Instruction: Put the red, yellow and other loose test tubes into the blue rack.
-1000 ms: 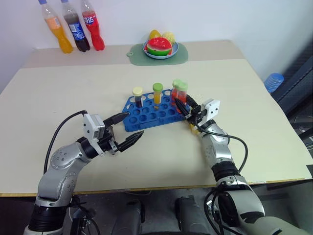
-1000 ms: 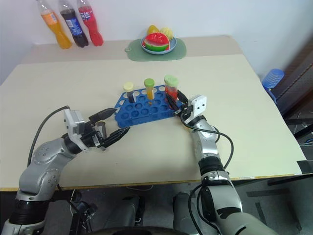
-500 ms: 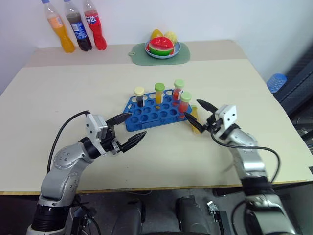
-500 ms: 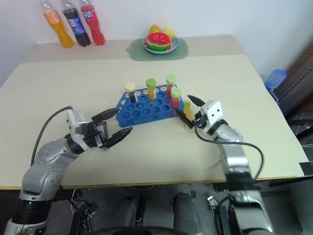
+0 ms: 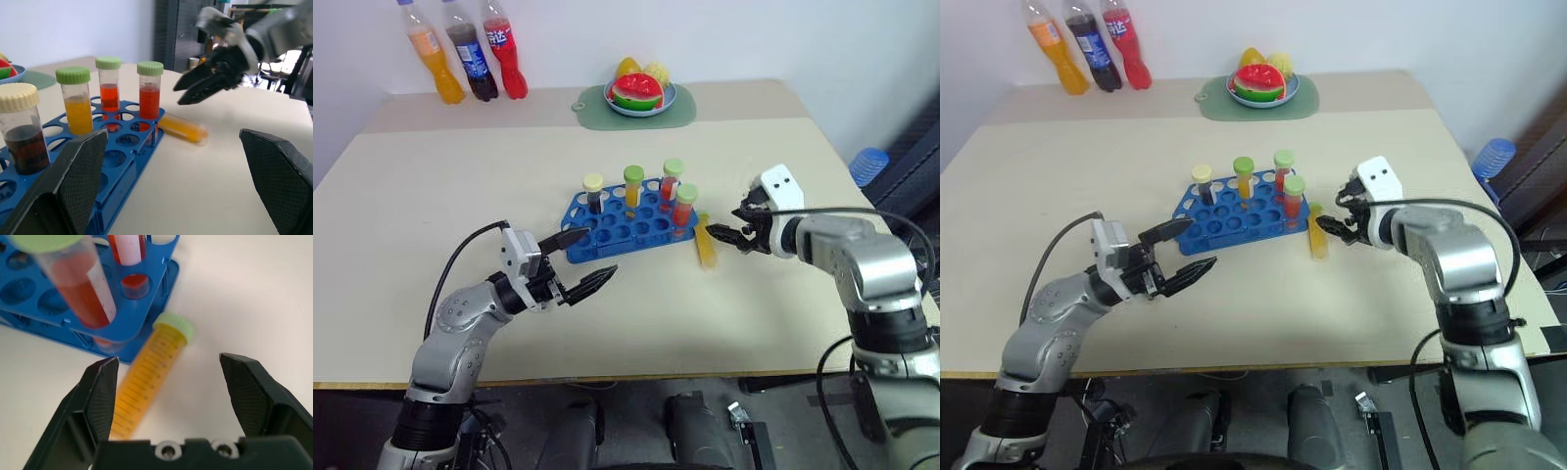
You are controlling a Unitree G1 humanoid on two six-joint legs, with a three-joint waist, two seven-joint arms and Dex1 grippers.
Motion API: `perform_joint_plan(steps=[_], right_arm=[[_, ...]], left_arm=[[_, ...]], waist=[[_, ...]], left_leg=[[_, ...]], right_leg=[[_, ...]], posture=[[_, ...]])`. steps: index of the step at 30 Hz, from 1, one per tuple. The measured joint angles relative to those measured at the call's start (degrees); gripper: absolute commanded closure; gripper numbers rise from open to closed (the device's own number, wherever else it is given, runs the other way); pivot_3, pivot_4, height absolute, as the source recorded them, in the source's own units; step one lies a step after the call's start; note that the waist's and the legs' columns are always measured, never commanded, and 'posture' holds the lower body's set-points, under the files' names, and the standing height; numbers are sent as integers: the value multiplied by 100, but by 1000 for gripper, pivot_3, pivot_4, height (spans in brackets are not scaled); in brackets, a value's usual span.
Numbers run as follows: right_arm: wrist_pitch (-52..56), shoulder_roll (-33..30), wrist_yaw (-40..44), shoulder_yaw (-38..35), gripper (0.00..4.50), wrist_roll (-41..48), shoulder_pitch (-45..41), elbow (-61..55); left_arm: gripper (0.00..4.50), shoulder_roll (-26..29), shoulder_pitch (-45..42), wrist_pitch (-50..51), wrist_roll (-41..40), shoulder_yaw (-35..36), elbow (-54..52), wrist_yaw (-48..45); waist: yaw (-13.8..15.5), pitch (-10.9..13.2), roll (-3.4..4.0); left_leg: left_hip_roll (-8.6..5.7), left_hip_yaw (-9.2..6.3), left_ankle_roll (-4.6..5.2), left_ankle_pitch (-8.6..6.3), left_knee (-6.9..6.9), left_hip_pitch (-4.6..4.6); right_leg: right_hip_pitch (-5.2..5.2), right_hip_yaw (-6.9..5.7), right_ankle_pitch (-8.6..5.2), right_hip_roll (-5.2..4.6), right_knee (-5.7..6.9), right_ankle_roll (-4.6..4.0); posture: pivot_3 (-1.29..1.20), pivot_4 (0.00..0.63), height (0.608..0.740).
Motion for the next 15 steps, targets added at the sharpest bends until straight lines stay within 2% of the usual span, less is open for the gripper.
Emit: perform_joint_plan(steps=[5, 11, 14, 15], right_arm=[[958, 129, 106, 157, 897, 257, -801, 924], [776, 112, 305, 937, 897, 174, -1055, 1614], [259, 18, 460, 1336, 1722, -33, -1048, 1732], [4, -51, 536, 1485, 2220, -129, -1025, 1757]], left_arm=[[0, -49, 181, -42, 7, -23, -18, 13], [0, -53, 386, -45, 7, -16, -199, 134], [0, -54, 444, -45, 7, -16, -278, 215], [0, -54, 461, -45, 7, -16, -294, 230]], waist=[[65, 0, 0], [87, 0, 0], [76, -3, -4], [69, -3, -4]], left_leg=[[-1, 3, 0, 0, 2, -5], [-5, 5, 0, 0, 11, -18], [-5, 8, 0, 0, 12, -19], [-5, 10, 0, 0, 13, -17]], right_leg=[[-6, -1, 0, -2, 0, 0], [-13, -4, 1, -5, 1, 2], [-14, -6, 1, -4, 2, 2], [-13, -6, 1, -4, 2, 2]], posture=[[0, 150, 740], [0, 150, 740], [0, 150, 740], [0, 150, 740]])
